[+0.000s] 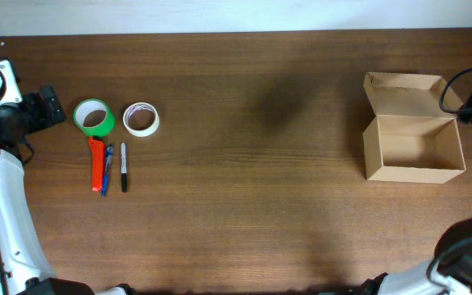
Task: Pack container
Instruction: 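Raise the right gripper and move it toward the cardboard box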
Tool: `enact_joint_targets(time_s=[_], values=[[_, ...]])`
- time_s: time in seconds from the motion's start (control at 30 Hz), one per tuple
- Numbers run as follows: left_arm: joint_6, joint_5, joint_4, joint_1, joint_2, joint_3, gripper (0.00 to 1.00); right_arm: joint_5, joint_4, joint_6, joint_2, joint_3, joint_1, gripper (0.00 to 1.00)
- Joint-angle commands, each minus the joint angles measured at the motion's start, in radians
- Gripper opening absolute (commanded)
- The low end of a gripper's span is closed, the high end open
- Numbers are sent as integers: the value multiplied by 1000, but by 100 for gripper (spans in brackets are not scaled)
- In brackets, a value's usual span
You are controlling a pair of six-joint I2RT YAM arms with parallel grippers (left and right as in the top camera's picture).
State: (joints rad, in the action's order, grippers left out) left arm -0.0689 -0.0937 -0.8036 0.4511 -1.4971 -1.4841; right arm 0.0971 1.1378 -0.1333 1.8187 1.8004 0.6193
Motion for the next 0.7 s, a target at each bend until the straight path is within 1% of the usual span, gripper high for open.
enact_joint_targets(time_s=[0.0, 0.1, 0.2, 0.27, 0.33, 0.37, 0.47, 0.53, 0.67], values=[[-16, -15, 1, 3, -3, -23, 100, -58, -37, -100, 58, 27, -1, 91], [-16, -15, 1, 3, -3, -23, 100, -90, -66, -153, 104, 27, -2, 91], [-15, -15, 2, 3, -3, -23, 100, -156, -80, -159, 150, 27, -4, 90], [-16, -15, 1, 3, -3, -23, 100, -162, -80, -168, 169, 27, -4, 89], [-16, -15, 2, 3, -3, -23, 100, -162, -78, -169, 192, 26, -3, 87], [-16, -15, 2, 3, -3, -23, 100, -162, -76, -169, 200, 26, -4, 83], [-16, -15, 1, 3, -3, -23, 100, -162, -64, -167, 220, 22, -5, 81], [-16, -15, 2, 3, -3, -23, 99, -162, -52, -165, 227, 22, -6, 76], [-16, -15, 1, 3, -3, -23, 100, -162, -41, -130, 237, 17, -6, 75]])
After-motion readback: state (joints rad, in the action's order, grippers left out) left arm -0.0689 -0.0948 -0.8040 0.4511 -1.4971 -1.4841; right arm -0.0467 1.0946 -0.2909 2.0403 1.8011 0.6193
